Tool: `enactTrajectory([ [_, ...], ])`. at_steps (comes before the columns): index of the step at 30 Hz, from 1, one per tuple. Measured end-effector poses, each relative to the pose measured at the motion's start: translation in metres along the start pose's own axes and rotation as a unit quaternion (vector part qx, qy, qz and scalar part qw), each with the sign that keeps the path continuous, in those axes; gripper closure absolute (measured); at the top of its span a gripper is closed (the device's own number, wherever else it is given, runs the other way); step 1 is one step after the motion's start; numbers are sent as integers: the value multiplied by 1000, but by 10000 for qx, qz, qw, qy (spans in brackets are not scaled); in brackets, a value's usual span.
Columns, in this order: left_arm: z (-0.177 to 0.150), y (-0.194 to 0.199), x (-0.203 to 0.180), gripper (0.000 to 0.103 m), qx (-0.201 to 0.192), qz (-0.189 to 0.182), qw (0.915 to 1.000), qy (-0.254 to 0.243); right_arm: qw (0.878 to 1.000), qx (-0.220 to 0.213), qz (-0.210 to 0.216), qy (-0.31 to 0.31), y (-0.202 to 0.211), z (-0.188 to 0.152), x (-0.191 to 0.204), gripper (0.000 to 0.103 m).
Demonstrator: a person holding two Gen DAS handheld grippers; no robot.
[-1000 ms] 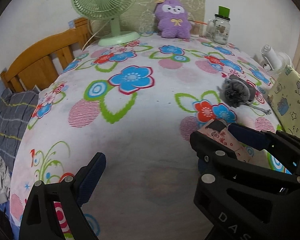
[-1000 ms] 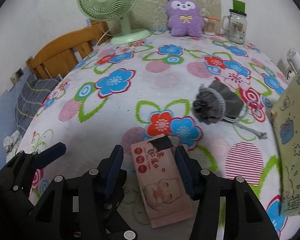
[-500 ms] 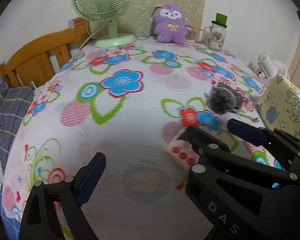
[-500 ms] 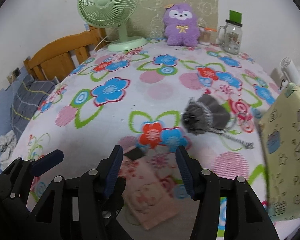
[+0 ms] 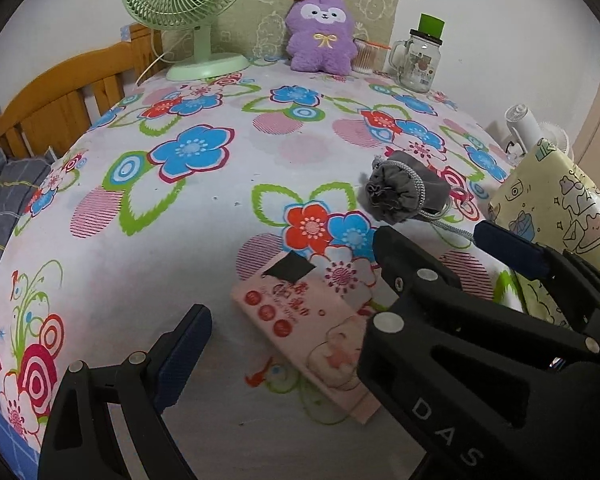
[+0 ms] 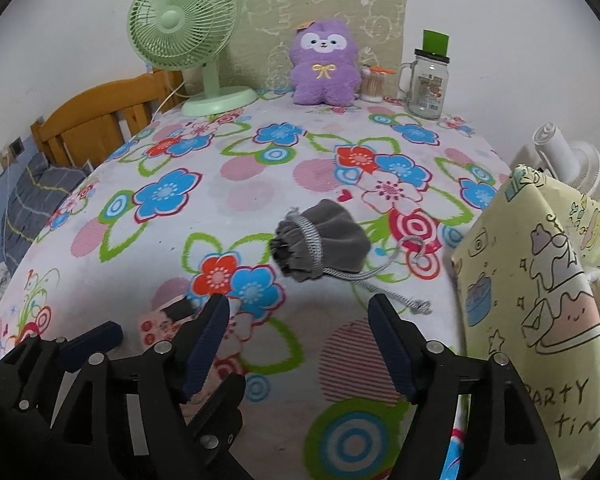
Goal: Organize soft objects
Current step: 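Lower the right tool over the pink tissue packet and close on it, then grasp the pink packet with the left tool while the right tool grasps the grey pouch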
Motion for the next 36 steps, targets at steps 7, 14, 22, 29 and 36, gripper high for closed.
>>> enactTrajectory([
  [7,4,-4,-11,9,47,235,9997,111,9996,-74,31,-255,-4,3,-17,20],
  [14,9,-7,-13,31,-161,505,9986,23,9994,20,40,-354,-13,3,-24,19],
  [22,15,-8,-7,59,-245,300,9992,-28,9993,-144,164,-291,-16,10,-18,18],
  [29,29,-15,-4,59,-208,234,9994,-153,9988,-210,111,-422,-23,20,-17,15],
  [36,44,-23,-6,59,-266,358,9984,-358,9977,-164,-63,-659,-35,30,-26,14],
])
Point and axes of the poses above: each gripper's, at about its wrist camera, not at the fingertips, and y roughly against the way its jaws point, x to its left, z to its top, the point moved 1 cm from there along -y, roughly the way its jaws point, and after that the axes turned 11 degrees about z, right-handed, at the moved point
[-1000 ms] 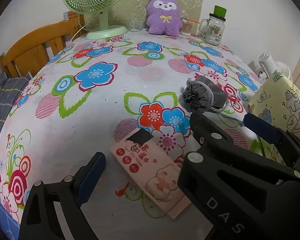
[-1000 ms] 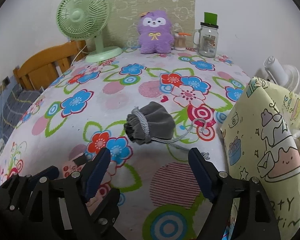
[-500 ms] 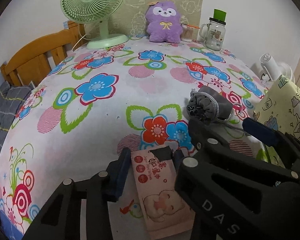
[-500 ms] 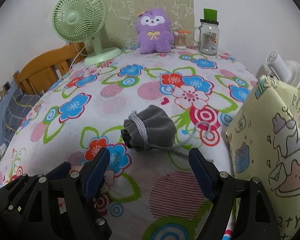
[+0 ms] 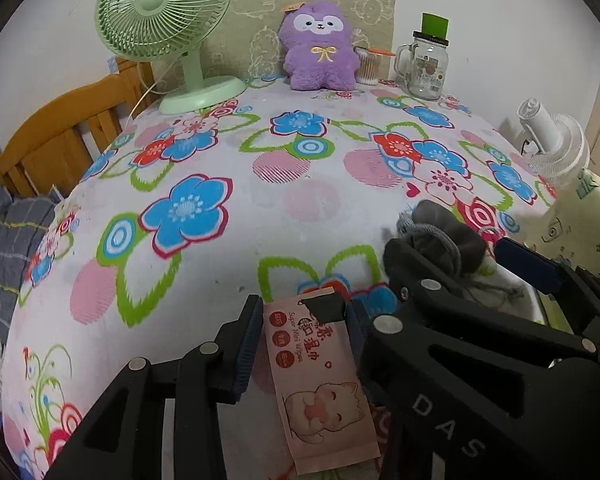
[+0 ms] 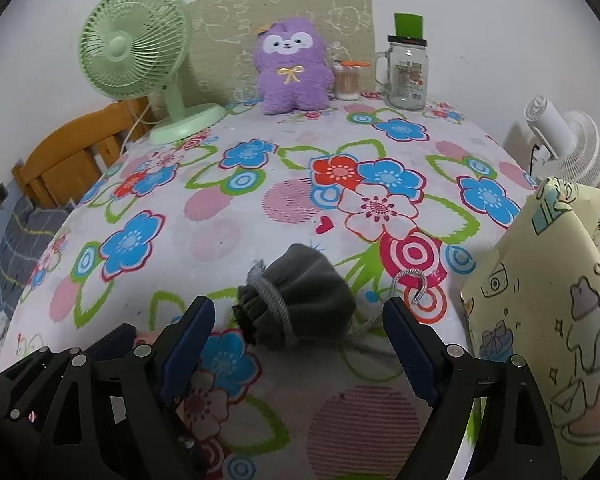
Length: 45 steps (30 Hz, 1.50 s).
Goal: Organize soft objects
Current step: 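Grasp the pink packet with the left tool while the right tool grasps the grey pouch, then carry the pink packet and grey pouch with both tools toward the fabric box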
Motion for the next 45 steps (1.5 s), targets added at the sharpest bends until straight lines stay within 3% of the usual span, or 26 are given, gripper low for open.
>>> enactTrajectory([
  [9,5,-10,1,57,81,-30,10000,-40,9996,245,-106,-106,-17,4,-6,15],
  [12,3,-9,1,51,54,89,9999,-30,9993,357,-48,-95,-19,3,-6,25],
  [14,1,-7,2,44,85,232,9997,-15,9993,360,-105,-2,-19,2,-4,38],
  [17,-3,-6,5,37,77,237,9997,46,9991,383,-135,123,-19,0,-1,45],
  [23,-11,0,7,36,89,202,9997,144,9989,368,-106,275,-12,-6,4,53],
  [28,-18,7,7,63,61,-45,9998,168,9990,323,-73,305,-3,-12,5,53],
  [45,-26,44,6,63,-288,-42,9995,146,9995,4,46,314,41,-20,16,53],
])
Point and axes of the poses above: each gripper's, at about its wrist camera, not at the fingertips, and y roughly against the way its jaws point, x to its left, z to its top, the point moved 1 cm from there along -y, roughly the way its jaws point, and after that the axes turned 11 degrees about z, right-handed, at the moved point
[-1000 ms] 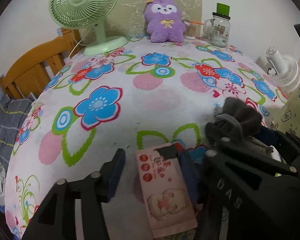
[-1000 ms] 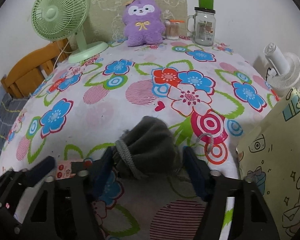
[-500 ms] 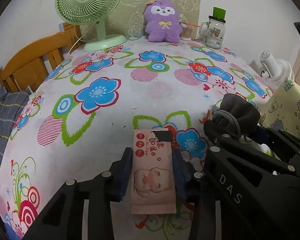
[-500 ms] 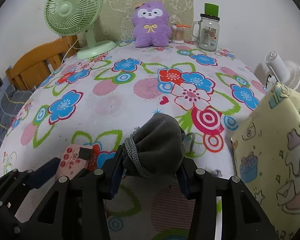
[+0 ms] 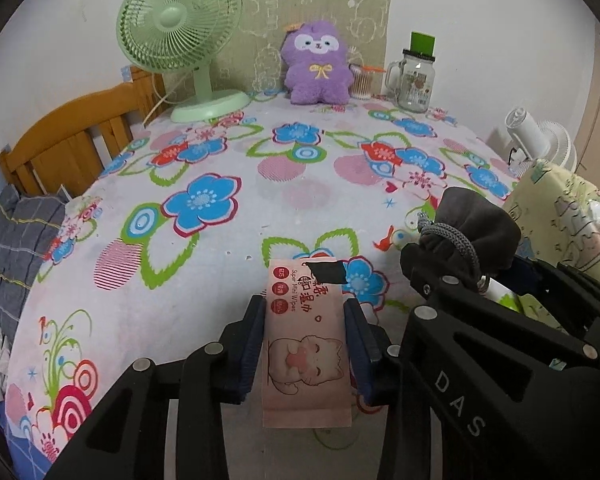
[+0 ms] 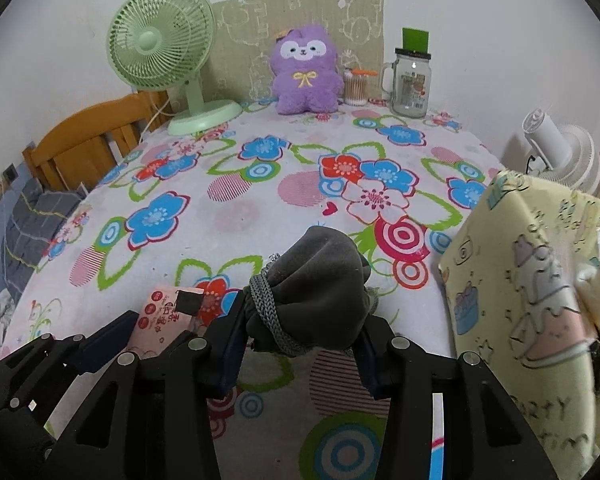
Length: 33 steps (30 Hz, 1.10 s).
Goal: Organize soft objects
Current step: 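Carry the pink packet and grey pouch with both tools toward the fabric box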
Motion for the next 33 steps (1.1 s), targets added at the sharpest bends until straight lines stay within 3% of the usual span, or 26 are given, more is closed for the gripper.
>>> enactTrajectory([
  [33,9,106,-11,63,-1055,-133,9943,-70,9948,-976,-25,290,118,12,9,53],
])
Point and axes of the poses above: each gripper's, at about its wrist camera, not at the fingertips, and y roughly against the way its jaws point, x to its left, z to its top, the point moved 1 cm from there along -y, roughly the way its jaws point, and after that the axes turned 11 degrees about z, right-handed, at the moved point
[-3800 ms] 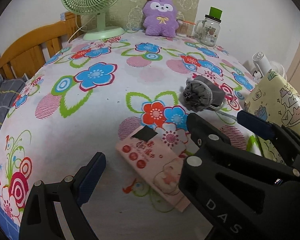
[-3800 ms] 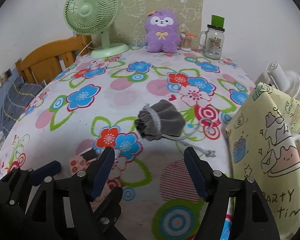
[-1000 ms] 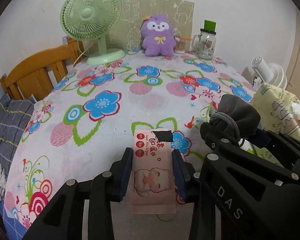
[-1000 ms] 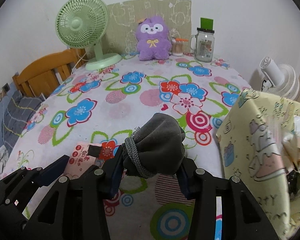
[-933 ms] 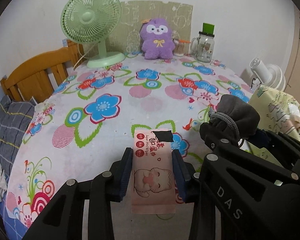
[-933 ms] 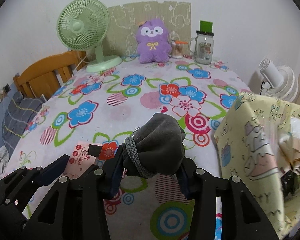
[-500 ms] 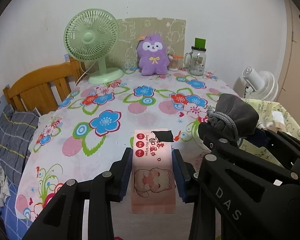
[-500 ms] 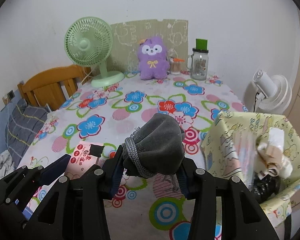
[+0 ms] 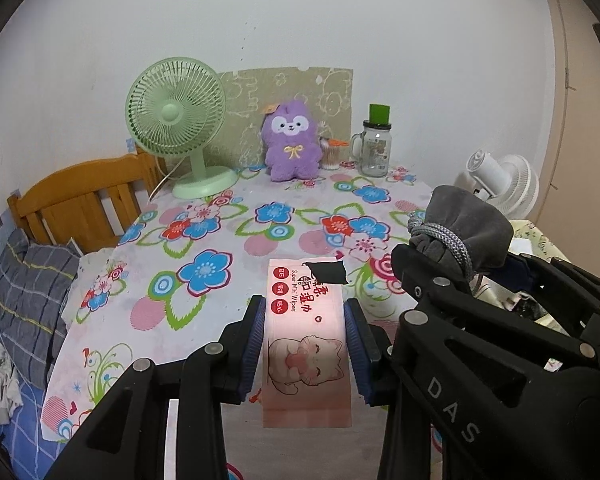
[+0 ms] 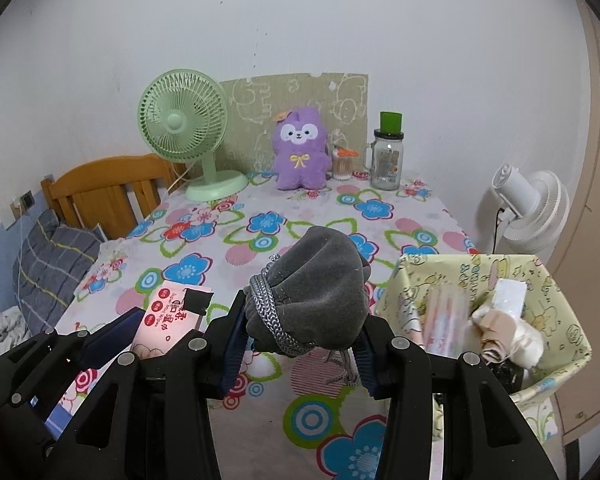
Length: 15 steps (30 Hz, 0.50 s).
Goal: Organize soft objects
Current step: 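Carry the pink packet and grey pouch with both tools toward the fabric box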
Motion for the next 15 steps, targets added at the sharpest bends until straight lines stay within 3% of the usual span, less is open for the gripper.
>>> enactTrajectory([
  [15,8,16,-29,63,-171,-230,9995,-125,9995,-253,-176,-78,28,3,-25,53],
])
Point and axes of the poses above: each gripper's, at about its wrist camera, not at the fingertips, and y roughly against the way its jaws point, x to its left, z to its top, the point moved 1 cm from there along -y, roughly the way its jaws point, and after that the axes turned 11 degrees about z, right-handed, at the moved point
